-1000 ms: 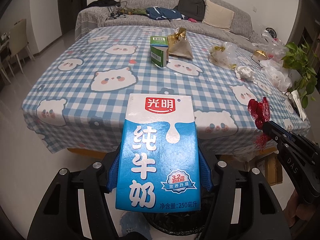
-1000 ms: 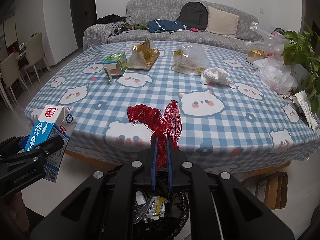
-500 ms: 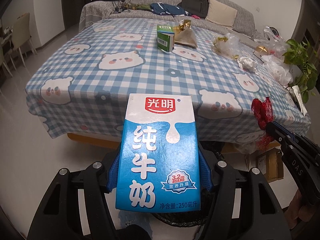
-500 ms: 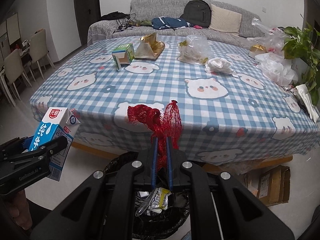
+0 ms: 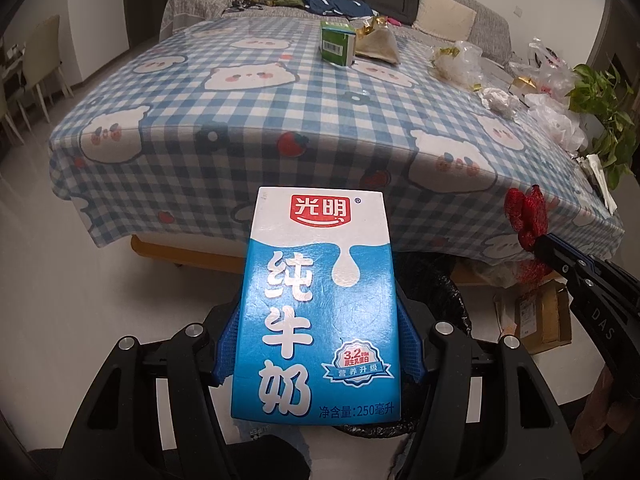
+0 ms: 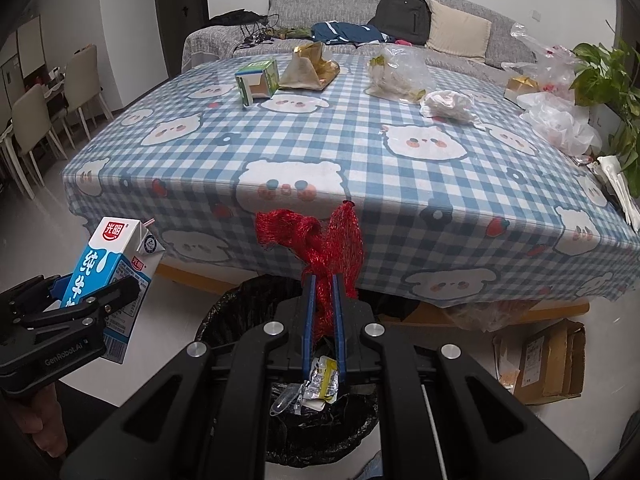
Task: Collect trash
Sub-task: 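Carry the milk carton and red mesh net over the black trash bin, then open the right tool to drop the red net while the left tool drops the milk carton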
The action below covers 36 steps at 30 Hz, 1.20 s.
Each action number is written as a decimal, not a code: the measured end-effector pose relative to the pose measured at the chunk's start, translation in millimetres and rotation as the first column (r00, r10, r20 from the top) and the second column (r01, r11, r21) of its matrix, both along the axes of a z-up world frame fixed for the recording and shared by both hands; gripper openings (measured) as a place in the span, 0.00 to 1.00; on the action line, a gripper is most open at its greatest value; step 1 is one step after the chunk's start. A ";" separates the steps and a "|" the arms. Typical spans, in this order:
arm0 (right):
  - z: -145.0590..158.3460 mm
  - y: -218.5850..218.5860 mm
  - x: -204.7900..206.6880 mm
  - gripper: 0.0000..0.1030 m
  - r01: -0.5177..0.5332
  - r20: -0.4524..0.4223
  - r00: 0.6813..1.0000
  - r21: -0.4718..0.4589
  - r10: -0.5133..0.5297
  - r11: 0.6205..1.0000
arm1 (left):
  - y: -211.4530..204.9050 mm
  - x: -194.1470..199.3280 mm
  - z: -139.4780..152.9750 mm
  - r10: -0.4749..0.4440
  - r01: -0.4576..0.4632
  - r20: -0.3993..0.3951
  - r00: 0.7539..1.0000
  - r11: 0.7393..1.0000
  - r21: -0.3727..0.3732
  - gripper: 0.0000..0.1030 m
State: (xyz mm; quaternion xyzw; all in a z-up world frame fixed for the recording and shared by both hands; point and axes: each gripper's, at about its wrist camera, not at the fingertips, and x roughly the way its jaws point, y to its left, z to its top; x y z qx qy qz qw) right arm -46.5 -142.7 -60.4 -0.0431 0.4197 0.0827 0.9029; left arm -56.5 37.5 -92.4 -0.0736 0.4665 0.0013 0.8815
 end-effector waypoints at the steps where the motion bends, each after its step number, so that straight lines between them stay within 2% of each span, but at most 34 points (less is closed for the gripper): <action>1: -2.3 0.2 -1.0 0.07 -0.002 -0.005 1.000 0.001 0.002 1.000 | 0.2 -1.2 -3.6 0.000 0.000 -0.005 1.000 1.000 0.002 0.60; 25: -95.5 15.1 -2.1 0.08 -0.023 -0.145 0.989 -0.012 0.021 1.000 | 7.2 -10.5 -81.6 0.042 -0.041 -0.073 0.996 0.999 0.014 0.60; 36: -110.2 20.2 0.6 0.11 -0.027 -0.172 0.985 -0.010 0.025 1.000 | 3.9 -8.7 -85.5 0.032 -0.030 -0.079 0.996 0.999 0.038 0.60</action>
